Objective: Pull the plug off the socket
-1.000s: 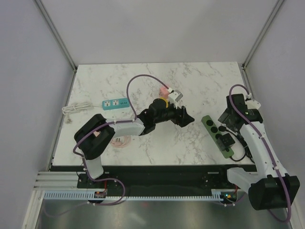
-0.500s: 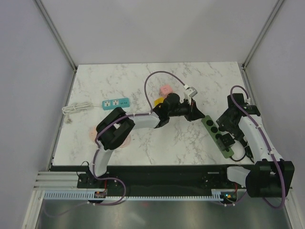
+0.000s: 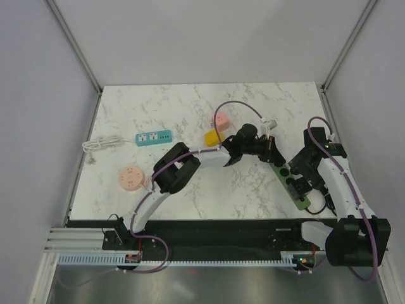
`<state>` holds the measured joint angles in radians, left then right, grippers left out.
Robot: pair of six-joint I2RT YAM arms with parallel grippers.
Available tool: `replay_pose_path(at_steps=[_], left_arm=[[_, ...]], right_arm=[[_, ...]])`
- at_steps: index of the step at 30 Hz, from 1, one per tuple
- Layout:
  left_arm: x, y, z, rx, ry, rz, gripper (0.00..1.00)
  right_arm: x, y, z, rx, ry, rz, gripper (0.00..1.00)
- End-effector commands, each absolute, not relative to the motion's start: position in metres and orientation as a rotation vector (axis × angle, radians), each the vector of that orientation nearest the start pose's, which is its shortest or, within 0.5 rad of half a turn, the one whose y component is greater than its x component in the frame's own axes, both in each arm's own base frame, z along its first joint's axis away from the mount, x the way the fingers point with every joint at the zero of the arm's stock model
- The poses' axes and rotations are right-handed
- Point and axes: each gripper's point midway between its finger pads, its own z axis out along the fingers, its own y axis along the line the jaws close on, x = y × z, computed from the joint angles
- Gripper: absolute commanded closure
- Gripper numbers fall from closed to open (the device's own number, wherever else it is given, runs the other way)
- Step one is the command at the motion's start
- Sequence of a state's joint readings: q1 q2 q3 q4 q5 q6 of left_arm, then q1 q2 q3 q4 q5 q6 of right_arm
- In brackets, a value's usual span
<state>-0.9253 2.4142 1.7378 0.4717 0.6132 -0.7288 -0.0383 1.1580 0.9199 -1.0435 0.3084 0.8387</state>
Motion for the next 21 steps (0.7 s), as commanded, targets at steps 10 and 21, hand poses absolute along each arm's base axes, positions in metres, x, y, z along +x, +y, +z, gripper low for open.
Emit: replay_pose_path(at_steps=[10, 21], left_arm=[[0.257, -0.612, 0.072, 0.569, 2.223, -1.662, 0.98], [0.259, -0.611, 0.046, 0.497, 2.383, -1.563, 0.98]], right_arm=[[0.207, -0.037, 0.109, 1.242, 2.424, -0.223, 0.08], [0.205, -0.028, 0.088, 1.276, 2.478, -0.179, 0.10]])
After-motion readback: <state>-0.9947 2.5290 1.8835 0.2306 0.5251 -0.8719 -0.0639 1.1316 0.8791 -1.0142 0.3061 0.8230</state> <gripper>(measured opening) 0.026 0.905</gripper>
